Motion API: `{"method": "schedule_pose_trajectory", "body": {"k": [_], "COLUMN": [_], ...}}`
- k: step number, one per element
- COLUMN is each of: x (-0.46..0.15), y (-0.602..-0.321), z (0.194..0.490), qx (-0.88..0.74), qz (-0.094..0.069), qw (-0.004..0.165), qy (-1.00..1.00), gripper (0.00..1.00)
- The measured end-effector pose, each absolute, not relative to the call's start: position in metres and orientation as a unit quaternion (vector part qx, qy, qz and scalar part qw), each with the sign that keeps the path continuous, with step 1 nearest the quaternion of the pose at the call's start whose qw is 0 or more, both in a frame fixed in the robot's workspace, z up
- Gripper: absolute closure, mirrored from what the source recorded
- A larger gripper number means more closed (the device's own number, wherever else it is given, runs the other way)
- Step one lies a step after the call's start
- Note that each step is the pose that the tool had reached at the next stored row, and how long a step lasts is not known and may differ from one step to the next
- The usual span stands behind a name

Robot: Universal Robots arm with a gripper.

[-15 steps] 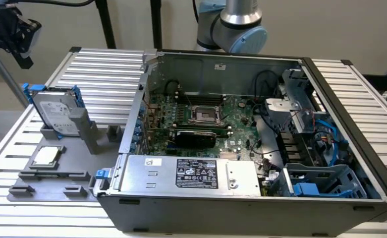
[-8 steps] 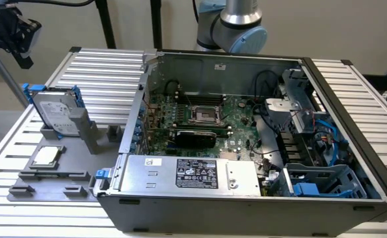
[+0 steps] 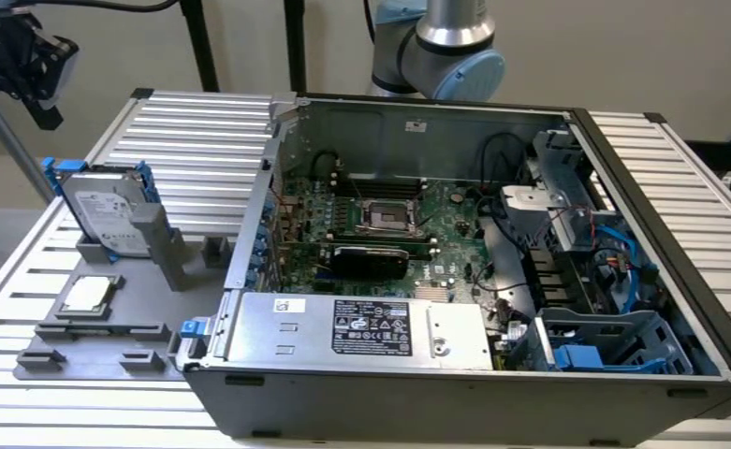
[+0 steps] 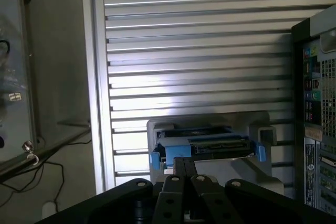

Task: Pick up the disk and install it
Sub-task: 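Pick up the disk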

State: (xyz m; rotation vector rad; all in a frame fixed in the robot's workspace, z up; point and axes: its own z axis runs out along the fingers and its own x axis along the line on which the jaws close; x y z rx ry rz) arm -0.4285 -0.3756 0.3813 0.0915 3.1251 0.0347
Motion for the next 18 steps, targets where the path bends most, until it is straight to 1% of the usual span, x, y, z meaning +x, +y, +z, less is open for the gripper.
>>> {"method": "schedule_pose_trajectory", "body": {"k": [18], "x": [-0.4285], "y": [-0.3756], "z": [0.3806], "qx": [-0.131], "qz": [0.012], "qw": [0.006], "qy": [0.991], "gripper": [0.89]}}
